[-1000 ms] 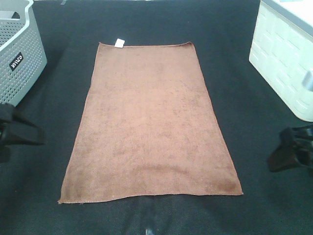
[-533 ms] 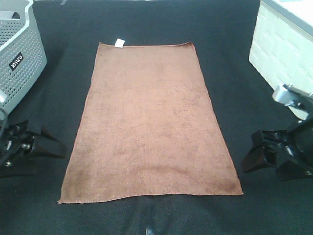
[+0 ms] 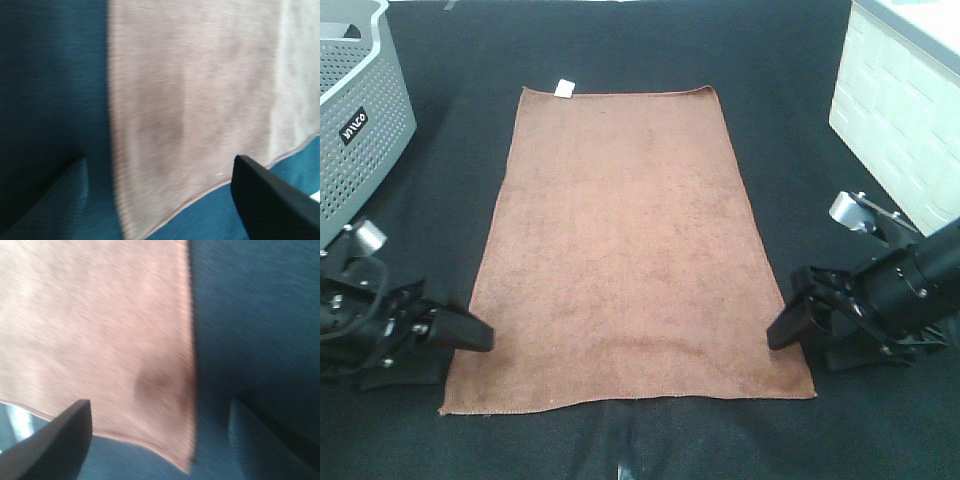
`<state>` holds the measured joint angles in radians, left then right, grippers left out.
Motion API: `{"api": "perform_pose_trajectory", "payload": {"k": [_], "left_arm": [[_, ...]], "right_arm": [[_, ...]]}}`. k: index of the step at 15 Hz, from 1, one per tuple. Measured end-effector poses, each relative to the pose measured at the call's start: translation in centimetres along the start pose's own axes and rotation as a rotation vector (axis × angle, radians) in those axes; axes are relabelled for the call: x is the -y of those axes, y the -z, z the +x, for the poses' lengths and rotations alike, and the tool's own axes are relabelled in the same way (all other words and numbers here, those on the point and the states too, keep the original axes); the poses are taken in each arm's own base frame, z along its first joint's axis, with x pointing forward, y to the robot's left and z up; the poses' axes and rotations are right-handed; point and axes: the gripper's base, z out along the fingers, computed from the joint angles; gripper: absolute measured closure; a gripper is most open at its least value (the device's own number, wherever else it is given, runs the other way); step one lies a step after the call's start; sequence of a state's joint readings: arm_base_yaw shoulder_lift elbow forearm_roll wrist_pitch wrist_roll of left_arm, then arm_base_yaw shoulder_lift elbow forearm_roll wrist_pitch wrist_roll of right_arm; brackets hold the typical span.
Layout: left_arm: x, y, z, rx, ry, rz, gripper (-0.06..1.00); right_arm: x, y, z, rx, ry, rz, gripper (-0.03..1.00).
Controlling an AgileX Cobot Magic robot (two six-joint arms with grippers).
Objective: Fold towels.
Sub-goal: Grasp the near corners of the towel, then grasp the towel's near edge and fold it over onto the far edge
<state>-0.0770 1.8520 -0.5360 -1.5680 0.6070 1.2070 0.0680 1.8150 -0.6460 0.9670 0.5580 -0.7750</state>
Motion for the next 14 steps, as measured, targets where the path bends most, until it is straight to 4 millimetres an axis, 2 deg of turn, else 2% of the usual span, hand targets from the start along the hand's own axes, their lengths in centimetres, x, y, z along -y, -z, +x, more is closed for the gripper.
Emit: {"api": "perform_pose_trajectory", "payload": {"k": [2,3,5,7,8,9,10,14], "left_arm": [[0.9,-1.3,-0.1,-0.016,0.012,0.031,0.19],[0.9,-1.3,-0.1,-0.016,0.012,0.031,0.19],[1.5,-2.3,-0.1,-0.037,0.003,0.049,0.27],[1.0,-2.6,-0.1,-0.037,0.007,0.008,0.57],[0.8,-2.7,-0.1,-0.037,0.005,-0.009,0.77],[0.6,-2.7,0.0,-0.04,-0.008,-0.019,0.9],[0.6,-2.7,0.0,-0.041,-0.016,-0.022,0.94],[1.1,-1.7,0.3,-0.081,-0.066,-0.035,0.94]], "right_arm": [[-0.8,-1.1,-0.8,-0.047,0.013,-0.045,0.28],[-0.8,-1.1,-0.8,-0.047,0.013,-0.045,0.28],[-2.9,-2.5,-1.3,-0.072,0.071,-0.052,0.4],[-2.8,-2.9,-1.3,-0.068,0.028,-0.015,0.64],[-2.7,-2.9,-1.3,-0.068,0.025,0.002,0.78],[-2.5,-2.9,-1.3,-0.066,0.018,0.017,0.89],[-2.5,-2.9,-1.3,-0.068,0.005,0.021,0.97],[-3.1,-1.8,-1.0,-0.067,-0.002,0.006,0.97]]}}
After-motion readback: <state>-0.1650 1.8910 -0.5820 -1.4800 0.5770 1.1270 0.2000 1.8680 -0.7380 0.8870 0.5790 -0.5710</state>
